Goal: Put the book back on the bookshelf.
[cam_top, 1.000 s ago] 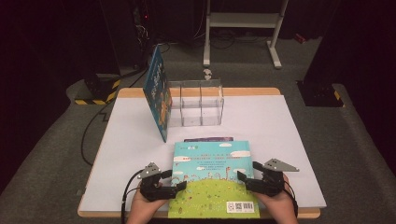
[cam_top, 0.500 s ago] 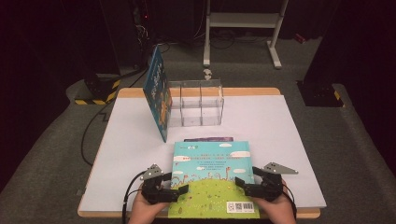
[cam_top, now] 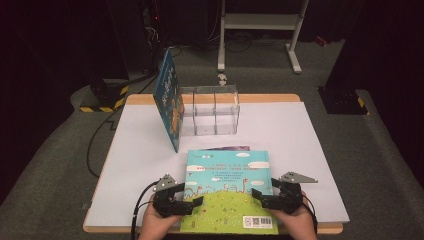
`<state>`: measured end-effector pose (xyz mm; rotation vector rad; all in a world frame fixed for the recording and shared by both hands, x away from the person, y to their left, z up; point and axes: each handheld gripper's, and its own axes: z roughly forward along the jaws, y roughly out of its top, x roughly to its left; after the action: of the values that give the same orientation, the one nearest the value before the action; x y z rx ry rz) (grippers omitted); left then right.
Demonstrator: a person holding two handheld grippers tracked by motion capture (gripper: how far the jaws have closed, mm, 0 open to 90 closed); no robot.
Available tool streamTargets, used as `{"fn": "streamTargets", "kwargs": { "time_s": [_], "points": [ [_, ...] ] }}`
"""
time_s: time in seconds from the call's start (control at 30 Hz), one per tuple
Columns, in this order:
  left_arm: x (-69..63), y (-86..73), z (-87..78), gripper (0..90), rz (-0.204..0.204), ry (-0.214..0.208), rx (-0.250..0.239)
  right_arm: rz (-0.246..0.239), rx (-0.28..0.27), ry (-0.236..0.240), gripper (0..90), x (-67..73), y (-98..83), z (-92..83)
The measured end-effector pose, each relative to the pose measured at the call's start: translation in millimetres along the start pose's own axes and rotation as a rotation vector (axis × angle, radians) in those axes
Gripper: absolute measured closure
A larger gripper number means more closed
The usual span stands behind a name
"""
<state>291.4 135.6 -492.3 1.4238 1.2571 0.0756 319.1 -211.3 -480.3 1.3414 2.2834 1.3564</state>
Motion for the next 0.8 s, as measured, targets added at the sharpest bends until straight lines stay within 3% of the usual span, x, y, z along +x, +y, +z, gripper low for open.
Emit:
{"fn": "streamTargets", "kwargs": {
  "time_s": [0.23, 0.47, 0.63, 0.8],
  "points": [
    [2.8, 4.0, 9.0, 13.8, -0.016, 0.001, 0.002, 0.003, 0.0, -0.012, 12.3, -3.4, 9.5, 3.8],
    [9.5, 19.6, 27.2, 14.1, -0.025, 0.001, 0.002, 0.004, 0.014, -0.018, 12.3, -20.0, 29.1, 15.6],
    [16.7, 26.5, 40.3, 14.2, -0.058, -0.011, -0.004, 0.015, 0.031, -0.046, 12.1, -29.2, 40.7, 22.8],
    [19.2, 24.9, 39.7, 14.3, -0.058, -0.031, -0.024, 0.04, 0.009, -0.036, 12.0, -34.5, 32.7, 24.5]
  ]
}}
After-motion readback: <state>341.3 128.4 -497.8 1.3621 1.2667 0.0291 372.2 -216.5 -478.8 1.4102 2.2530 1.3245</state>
